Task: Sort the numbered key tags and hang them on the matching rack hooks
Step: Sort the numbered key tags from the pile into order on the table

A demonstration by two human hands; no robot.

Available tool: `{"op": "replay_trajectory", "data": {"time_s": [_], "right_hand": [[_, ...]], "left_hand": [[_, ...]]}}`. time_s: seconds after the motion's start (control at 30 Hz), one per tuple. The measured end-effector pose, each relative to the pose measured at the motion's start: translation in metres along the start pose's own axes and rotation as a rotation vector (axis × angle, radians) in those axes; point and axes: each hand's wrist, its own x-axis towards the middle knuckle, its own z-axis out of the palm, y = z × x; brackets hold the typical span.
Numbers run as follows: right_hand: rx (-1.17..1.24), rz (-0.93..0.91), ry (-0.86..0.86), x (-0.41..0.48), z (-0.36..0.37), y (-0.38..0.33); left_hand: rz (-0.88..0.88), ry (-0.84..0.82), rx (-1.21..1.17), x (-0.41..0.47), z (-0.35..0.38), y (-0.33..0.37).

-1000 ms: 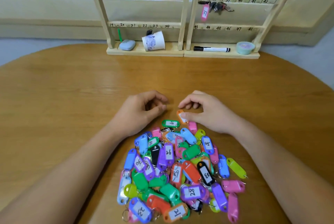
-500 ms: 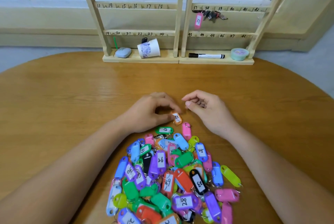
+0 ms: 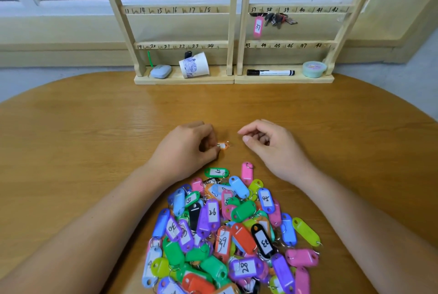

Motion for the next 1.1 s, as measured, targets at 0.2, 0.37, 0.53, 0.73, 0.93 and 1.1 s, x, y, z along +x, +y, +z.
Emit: {"op": "replay_trajectory", "data": {"time_s": [0.2, 0.37, 0.53, 0.73, 0.93, 1.1], "right_hand": [[-0.007, -0.011, -0.001, -0.001, -0.001, 0.002], [-0.002, -0.017, -0.006, -0.001, -0.002, 0.003], [-0.037, -0.064, -0.132, -0.006, -0.009, 0.002], [-0.177, -0.107, -0.363, -0.014, -0.029, -0.002], [-0.252, -0.133, -0.386, -0.015, -0.026, -0.003], [-0.314, -0.125, -0.327, -0.014, -0.024, 0.000]], "left_hand": [[-0.129, 0.042, -0.020, -0.003, -0.004, -0.004], [-0.105, 0.069, -0.138, -0.005, -0.016, -0.010], [0.154, -0.131, -0.113, -0.005, -0.019, -0.020], [0.203, -0.096, -0.093, -0.002, -0.013, -0.034], [0.062, 0.063, 0.007, 0.002, -0.021, -0.063], [-0.092, 0.160, 0.050, 0.002, -0.034, -0.079]]}}
